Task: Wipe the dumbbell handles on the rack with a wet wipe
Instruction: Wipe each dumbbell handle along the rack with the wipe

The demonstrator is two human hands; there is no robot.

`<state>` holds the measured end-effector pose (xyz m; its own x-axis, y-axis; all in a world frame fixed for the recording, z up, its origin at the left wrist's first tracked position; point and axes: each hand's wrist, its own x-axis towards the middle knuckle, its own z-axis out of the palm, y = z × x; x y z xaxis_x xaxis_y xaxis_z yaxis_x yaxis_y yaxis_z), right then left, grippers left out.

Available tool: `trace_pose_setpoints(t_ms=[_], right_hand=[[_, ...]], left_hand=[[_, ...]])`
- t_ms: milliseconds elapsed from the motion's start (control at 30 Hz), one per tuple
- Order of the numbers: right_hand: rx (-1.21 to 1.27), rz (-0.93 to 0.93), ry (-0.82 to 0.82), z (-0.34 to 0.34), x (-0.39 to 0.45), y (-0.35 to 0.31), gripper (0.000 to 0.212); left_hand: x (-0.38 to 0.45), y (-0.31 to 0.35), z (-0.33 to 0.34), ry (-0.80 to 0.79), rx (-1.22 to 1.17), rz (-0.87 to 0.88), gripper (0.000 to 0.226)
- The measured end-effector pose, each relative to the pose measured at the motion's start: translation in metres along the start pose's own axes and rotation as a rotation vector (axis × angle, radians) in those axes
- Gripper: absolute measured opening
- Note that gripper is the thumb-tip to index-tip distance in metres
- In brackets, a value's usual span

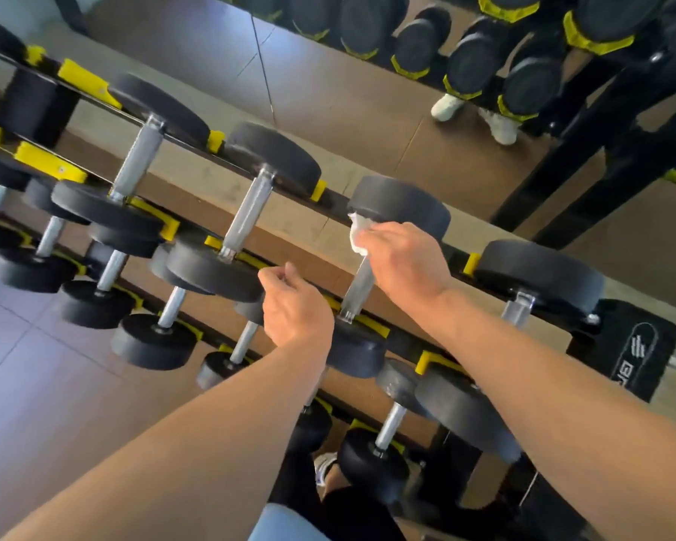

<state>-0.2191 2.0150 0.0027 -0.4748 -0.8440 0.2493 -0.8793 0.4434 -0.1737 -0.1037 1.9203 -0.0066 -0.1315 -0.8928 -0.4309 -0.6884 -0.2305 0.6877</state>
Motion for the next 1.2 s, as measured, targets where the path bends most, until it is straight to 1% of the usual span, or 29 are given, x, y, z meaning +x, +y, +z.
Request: trace_pose_setpoints(t_ms=[33, 100, 133, 167, 233, 300, 333, 367, 400, 433, 467, 500, 533, 567, 600, 633, 667, 700, 733, 767, 800, 833, 900, 967, 1067, 1100, 1133, 1200], right_hand=[[-0.059, -0.051, -0.090, 0.005, 0.004, 0.001, 0.041], [-0.183, -0.127, -0.303, 0.016, 0.006, -0.001, 0.034], [-0.178, -0.133, -0.374, 0.019, 0.004, -0.003, 0.031], [-0.159, -0.133, -0.405, 0.020, 0.001, -0.005, 0.028], [-0.080, -0.146, -0.442, 0.017, -0.008, -0.014, 0.022], [0.047, -0.184, -0.574, 0.012, -0.019, -0.028, 0.021], [0.155, -0.146, -0.621, 0.008, -0.022, -0.032, 0.020], [0.259, -0.058, -0.655, 0.001, -0.021, -0.033, 0.019], [0.324, 0.018, -0.626, -0.002, -0.017, -0.030, 0.017], [0.360, 0.099, -0.542, -0.005, -0.010, -0.025, 0.016], [0.306, 0.107, -0.411, -0.008, -0.002, -0.021, 0.017], [0.213, 0.073, -0.283, -0.009, 0.007, -0.017, 0.021], [0.083, 0.020, -0.216, -0.010, 0.016, -0.014, 0.027], [-0.085, -0.044, -0.283, -0.011, 0.024, -0.014, 0.032], [-0.255, -0.094, -0.419, -0.011, 0.031, -0.017, 0.033], [-0.394, -0.114, -0.561, -0.010, 0.034, -0.021, 0.031], [-0.473, -0.110, -0.648, -0.010, 0.036, -0.024, 0.029], [-0.507, -0.105, -0.695, -0.010, 0.038, -0.025, 0.028], [-0.516, -0.121, -0.677, -0.012, 0.039, -0.024, 0.029], [-0.505, -0.147, -0.655, -0.011, 0.038, -0.023, 0.031], [-0.442, -0.160, -0.639, -0.009, 0.035, -0.021, 0.031], [-0.352, -0.149, -0.650, -0.008, 0.029, -0.023, 0.028], [-0.110, -0.061, -0.694, -0.004, 0.011, -0.035, 0.024], [0.106, 0.075, -0.731, 0.001, -0.011, -0.050, 0.026], [0.481, 0.401, -0.723, -0.011, -0.014, -0.052, 0.025], [0.566, 0.467, -0.698, -0.017, -0.009, -0.049, 0.024], [0.572, 0.481, -0.630, -0.024, -0.002, -0.048, 0.024], [0.420, 0.409, -0.355, -0.026, 0.010, -0.040, 0.027]], left_hand=[[0.000, 0.001, 0.000, 0.009, 0.030, 0.014, 0.021], [0.000, 0.002, 0.001, 0.017, 0.064, 0.026, 0.022], [0.000, 0.002, 0.002, 0.016, 0.070, 0.024, 0.022], [0.000, 0.003, 0.002, 0.014, 0.078, 0.020, 0.022], [0.000, 0.003, 0.001, 0.015, 0.086, 0.018, 0.021], [0.003, 0.002, 0.001, 0.022, 0.066, 0.013, 0.020], [0.005, 0.001, 0.001, 0.023, 0.034, -0.006, 0.019], [0.009, -0.001, 0.001, 0.022, -0.012, -0.037, 0.017], [0.012, -0.002, 0.001, 0.019, -0.059, -0.069, 0.016], [0.015, -0.003, 0.001, 0.012, -0.091, -0.088, 0.015], [0.017, -0.004, 0.001, 0.001, -0.099, -0.091, 0.015], [0.017, -0.004, 0.000, -0.013, -0.096, -0.084, 0.014], [0.017, -0.004, 0.001, -0.028, -0.092, -0.075, 0.014], [0.017, -0.005, 0.001, -0.042, -0.083, -0.069, 0.014], [0.018, -0.005, 0.001, -0.057, -0.066, -0.064, 0.013], [0.019, -0.005, 0.001, -0.074, -0.045, -0.055, 0.013], [0.022, -0.006, 0.002, -0.097, -0.021, -0.038, 0.012], [0.026, -0.008, 0.002, -0.128, 0.008, -0.005, 0.010], [0.030, -0.009, 0.002, -0.162, 0.041, 0.035, 0.009], [0.032, -0.010, 0.002, -0.184, 0.070, 0.068, 0.008], [0.033, -0.010, 0.002, -0.189, 0.092, 0.086, 0.008], [0.034, -0.010, 0.003, -0.185, 0.104, 0.093, 0.009], [0.033, -0.011, 0.002, -0.173, 0.112, 0.093, 0.012], [0.032, -0.011, 0.002, -0.175, 0.115, 0.109, 0.012], [0.033, -0.010, 0.002, -0.181, 0.122, 0.110, 0.013], [0.033, -0.010, 0.002, -0.186, 0.121, 0.108, 0.013], [0.034, -0.010, 0.002, -0.193, 0.118, 0.108, 0.012], [0.034, -0.010, 0.001, -0.199, 0.125, 0.108, 0.013]])
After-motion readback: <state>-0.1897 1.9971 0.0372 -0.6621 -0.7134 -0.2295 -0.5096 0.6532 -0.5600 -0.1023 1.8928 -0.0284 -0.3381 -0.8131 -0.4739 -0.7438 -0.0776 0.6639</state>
